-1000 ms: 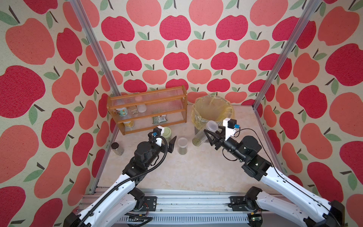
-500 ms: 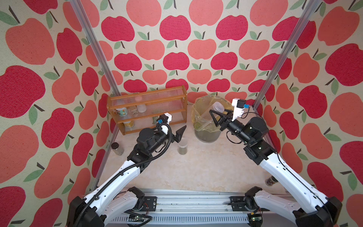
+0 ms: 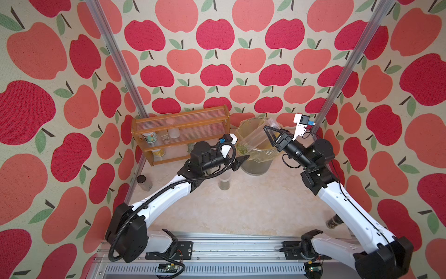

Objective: Empty moldy mung beans from jars
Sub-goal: Pick up the jar from the center of the board.

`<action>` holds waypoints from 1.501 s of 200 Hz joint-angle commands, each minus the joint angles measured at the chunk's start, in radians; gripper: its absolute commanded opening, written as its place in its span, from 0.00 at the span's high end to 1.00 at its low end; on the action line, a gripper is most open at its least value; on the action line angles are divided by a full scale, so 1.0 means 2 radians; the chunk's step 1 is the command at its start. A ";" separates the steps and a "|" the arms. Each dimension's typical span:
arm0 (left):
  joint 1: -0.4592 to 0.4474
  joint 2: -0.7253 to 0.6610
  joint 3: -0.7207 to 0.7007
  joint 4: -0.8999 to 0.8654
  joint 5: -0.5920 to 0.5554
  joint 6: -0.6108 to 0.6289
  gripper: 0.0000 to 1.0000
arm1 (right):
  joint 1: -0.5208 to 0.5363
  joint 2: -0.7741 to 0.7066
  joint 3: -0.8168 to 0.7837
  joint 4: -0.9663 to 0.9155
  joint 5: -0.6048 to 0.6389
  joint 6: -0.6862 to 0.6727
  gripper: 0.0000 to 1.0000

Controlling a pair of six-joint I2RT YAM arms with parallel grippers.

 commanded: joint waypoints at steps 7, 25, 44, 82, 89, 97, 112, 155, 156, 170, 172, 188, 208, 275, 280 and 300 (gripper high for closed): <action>-0.003 0.023 0.038 0.022 0.031 0.013 0.06 | -0.003 -0.001 -0.004 0.026 -0.019 0.022 0.46; -0.005 0.037 0.053 0.022 0.032 0.013 0.09 | -0.003 0.003 -0.008 0.034 -0.021 0.030 0.46; -0.005 0.048 0.061 0.029 0.033 0.009 0.16 | -0.004 0.006 -0.013 0.037 -0.021 0.034 0.46; -0.006 0.058 0.071 0.033 0.023 -0.003 0.27 | -0.008 0.015 -0.025 0.070 -0.025 0.060 0.45; -0.006 0.060 0.071 0.035 0.019 -0.004 0.30 | -0.008 0.016 -0.026 0.070 -0.024 0.062 0.45; -0.006 0.059 0.070 0.037 0.017 -0.004 0.30 | -0.008 0.018 -0.026 0.071 -0.025 0.063 0.45; -0.006 0.060 0.070 0.041 0.018 -0.005 0.30 | -0.009 0.021 -0.029 0.075 -0.026 0.066 0.45; -0.003 0.064 0.083 0.021 0.047 -0.004 0.34 | -0.008 0.022 -0.035 0.075 -0.026 0.069 0.45; -0.003 0.064 0.083 0.021 0.047 -0.004 0.34 | -0.008 0.022 -0.035 0.075 -0.026 0.069 0.44; -0.003 0.061 0.081 0.022 0.045 -0.003 0.34 | -0.011 0.022 -0.038 0.075 -0.023 0.071 0.43; -0.003 0.061 0.081 0.023 0.045 -0.002 0.35 | -0.011 0.022 -0.038 0.075 -0.022 0.072 0.43; -0.003 0.060 0.078 0.026 0.045 -0.003 0.36 | -0.013 0.021 -0.038 0.073 -0.025 0.073 0.43; -0.003 0.057 0.080 0.019 0.051 -0.002 0.45 | -0.013 0.019 -0.042 0.069 -0.025 0.072 0.42; -0.004 0.061 0.084 0.002 0.046 -0.010 0.47 | -0.013 0.024 -0.056 0.063 -0.017 0.076 0.38; -0.004 0.062 0.086 0.000 0.046 -0.009 0.47 | -0.013 0.025 -0.057 0.064 -0.015 0.078 0.37; -0.005 0.060 0.093 -0.018 0.046 -0.004 0.48 | -0.013 0.026 -0.066 0.066 -0.010 0.078 0.34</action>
